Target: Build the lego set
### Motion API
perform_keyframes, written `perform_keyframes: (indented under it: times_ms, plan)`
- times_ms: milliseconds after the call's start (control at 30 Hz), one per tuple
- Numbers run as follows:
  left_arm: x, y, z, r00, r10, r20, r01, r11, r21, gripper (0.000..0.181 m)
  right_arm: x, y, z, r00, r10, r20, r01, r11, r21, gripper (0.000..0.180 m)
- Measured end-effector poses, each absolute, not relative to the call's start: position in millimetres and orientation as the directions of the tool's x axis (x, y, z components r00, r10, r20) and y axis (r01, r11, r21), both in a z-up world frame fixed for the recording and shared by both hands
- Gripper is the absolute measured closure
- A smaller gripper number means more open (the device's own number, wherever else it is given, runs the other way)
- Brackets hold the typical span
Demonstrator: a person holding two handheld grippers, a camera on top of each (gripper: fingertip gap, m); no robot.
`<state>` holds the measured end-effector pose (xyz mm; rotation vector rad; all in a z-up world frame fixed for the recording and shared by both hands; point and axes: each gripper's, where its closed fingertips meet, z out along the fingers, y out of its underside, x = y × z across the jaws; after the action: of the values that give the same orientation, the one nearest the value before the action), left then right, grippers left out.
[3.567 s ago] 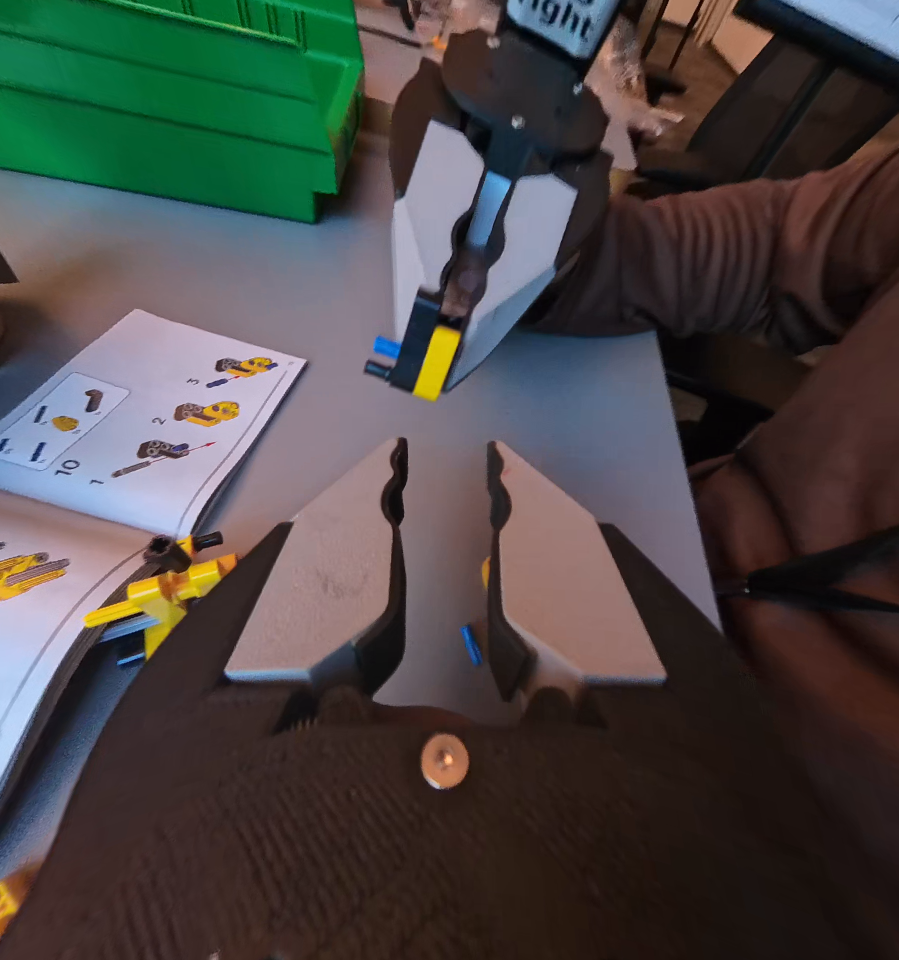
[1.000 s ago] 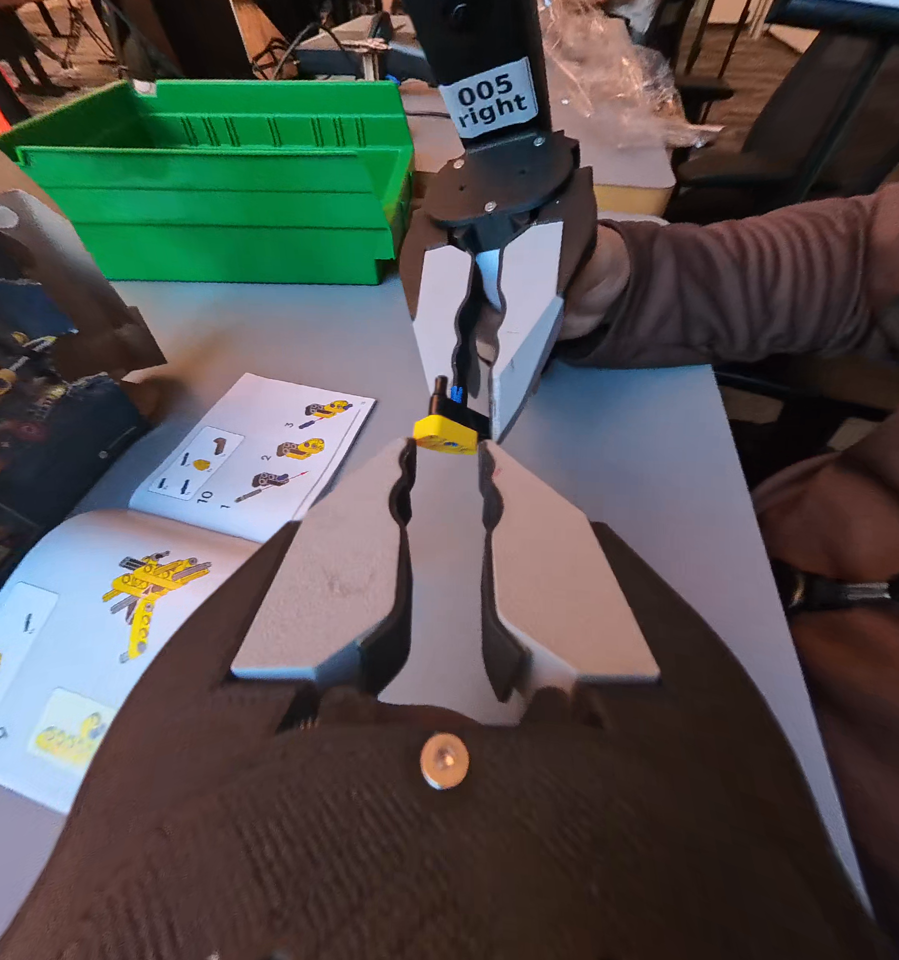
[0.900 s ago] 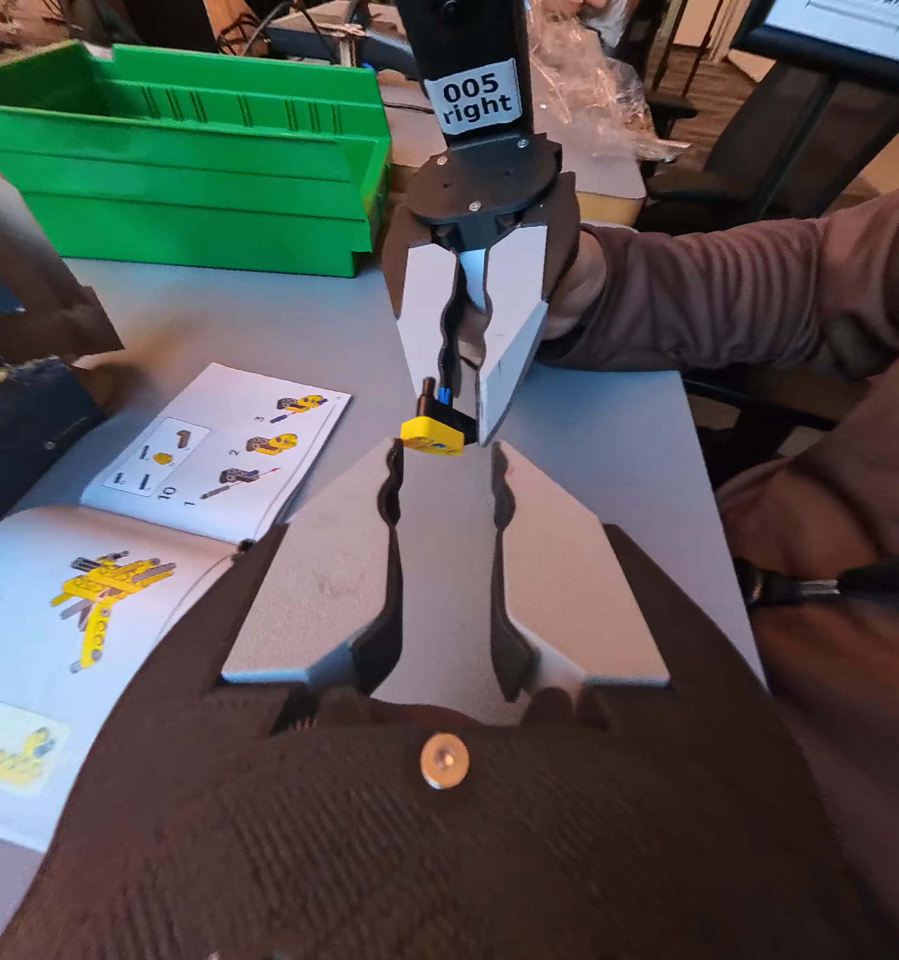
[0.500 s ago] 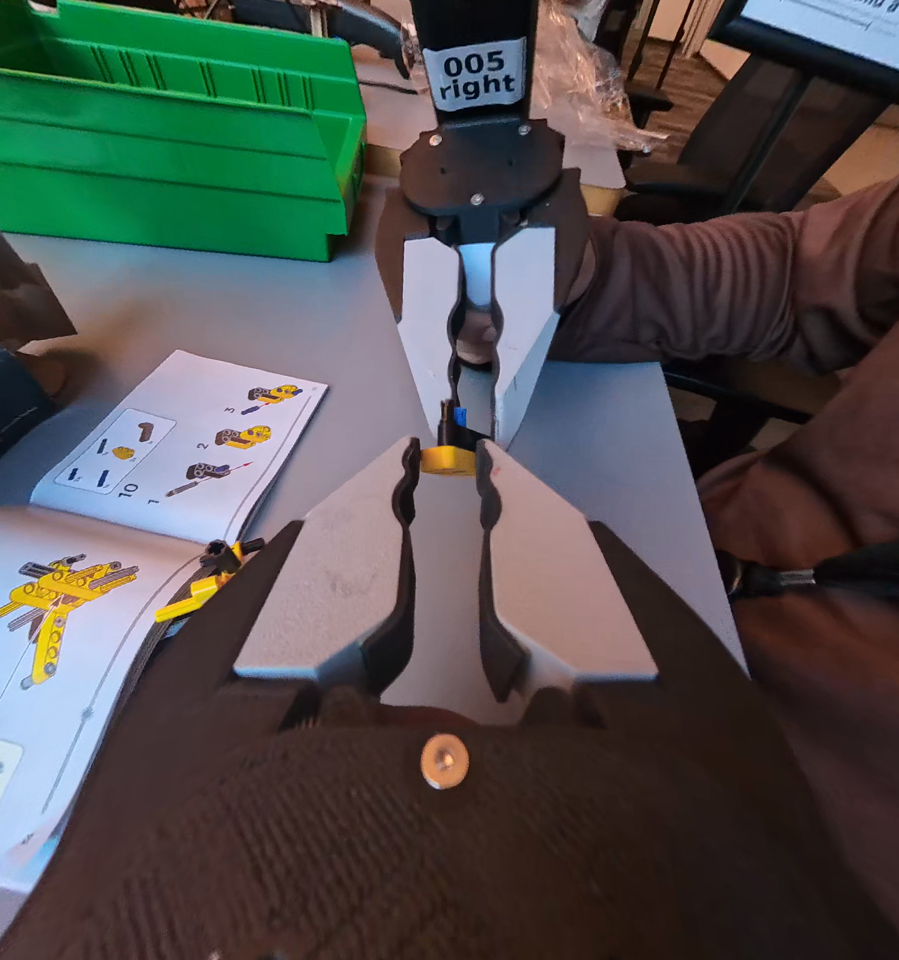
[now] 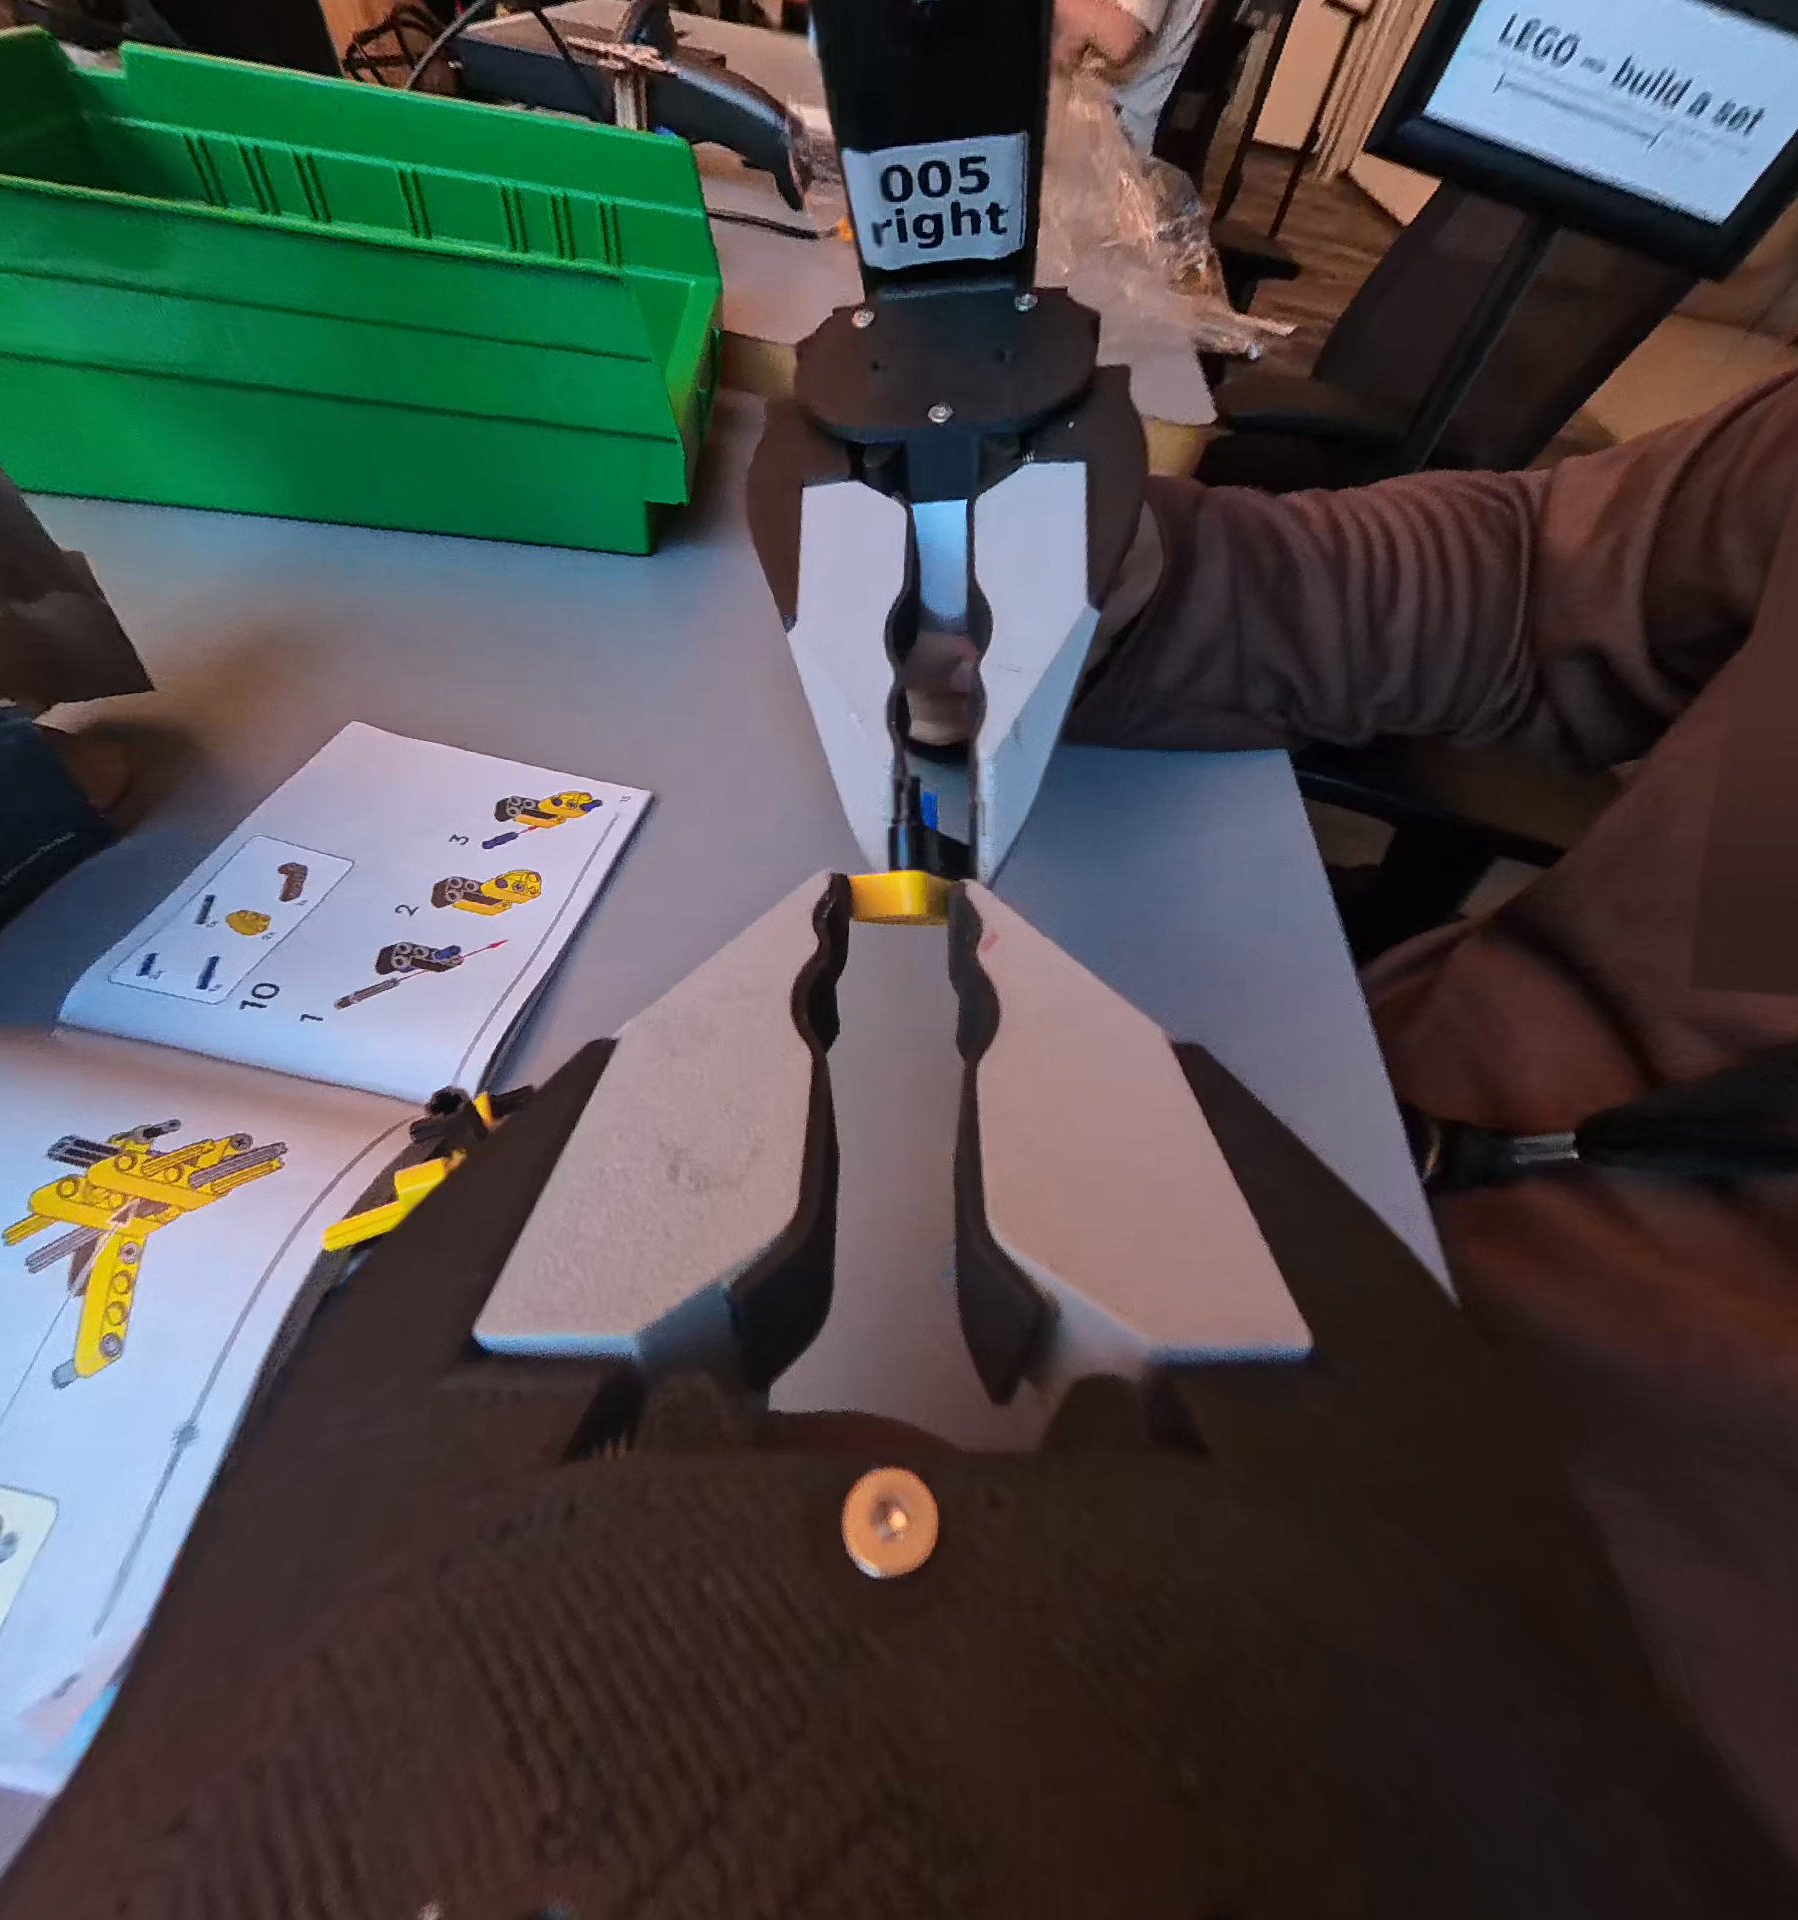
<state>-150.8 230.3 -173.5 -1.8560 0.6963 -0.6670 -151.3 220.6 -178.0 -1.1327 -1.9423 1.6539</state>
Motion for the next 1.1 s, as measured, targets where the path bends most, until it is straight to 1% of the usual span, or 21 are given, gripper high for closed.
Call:
perform_keyframes:
  times_ms: [100, 133, 167, 267, 500, 600, 833, 1000, 1100]
  plan:
    - [-148, 230, -179, 0.689, -0.723, 0.051, -0.250, -0.303, -0.920, 0.166, -154, 225, -172, -0.607, 0.750, -0.264, 0.330, -0.064, -0.942, 0.169]
    - [-147, 230, -182, 0.696, -0.718, 0.032, -0.268, -0.301, -0.915, 0.166, -154, 225, -171, -0.611, 0.744, -0.272, 0.328, -0.075, -0.942, 0.171]
    - [-147, 231, -183, 0.704, -0.711, 0.016, -0.282, -0.300, -0.911, 0.166, -153, 224, -172, -0.614, 0.740, -0.275, 0.335, -0.070, -0.939, 0.176]
    - [-150, 233, -187, 0.716, -0.698, -0.013, -0.310, -0.301, -0.902, 0.166, -156, 224, -179, -0.596, 0.766, -0.240, 0.344, -0.026, -0.939, 0.175]
    - [-153, 236, -188, 0.733, -0.679, -0.046, -0.327, -0.292, -0.899, 0.166, -160, 226, -184, -0.570, 0.788, -0.234, 0.358, -0.018, -0.933, 0.175]
    - [-151, 237, -190, 0.740, -0.672, -0.023, -0.305, -0.305, -0.902, 0.166, -159, 227, -186, -0.564, 0.796, -0.219, 0.365, 0.002, -0.931, 0.175]
    - [-150, 236, -187, 0.730, -0.682, -0.041, -0.310, -0.277, -0.910, 0.167, -158, 226, -183, -0.571, 0.798, -0.193, 0.346, 0.020, -0.938, 0.176]
    - [-151, 236, -180, 0.726, -0.687, 0.026, -0.230, -0.279, -0.933, 0.167, -158, 227, -176, -0.573, 0.776, -0.265, 0.341, -0.068, -0.938, 0.176]
    - [-151, 237, -178, 0.736, -0.676, 0.020, -0.221, -0.269, -0.937, 0.167, -158, 229, -174, -0.573, 0.760, -0.307, 0.346, -0.116, -0.931, 0.176]
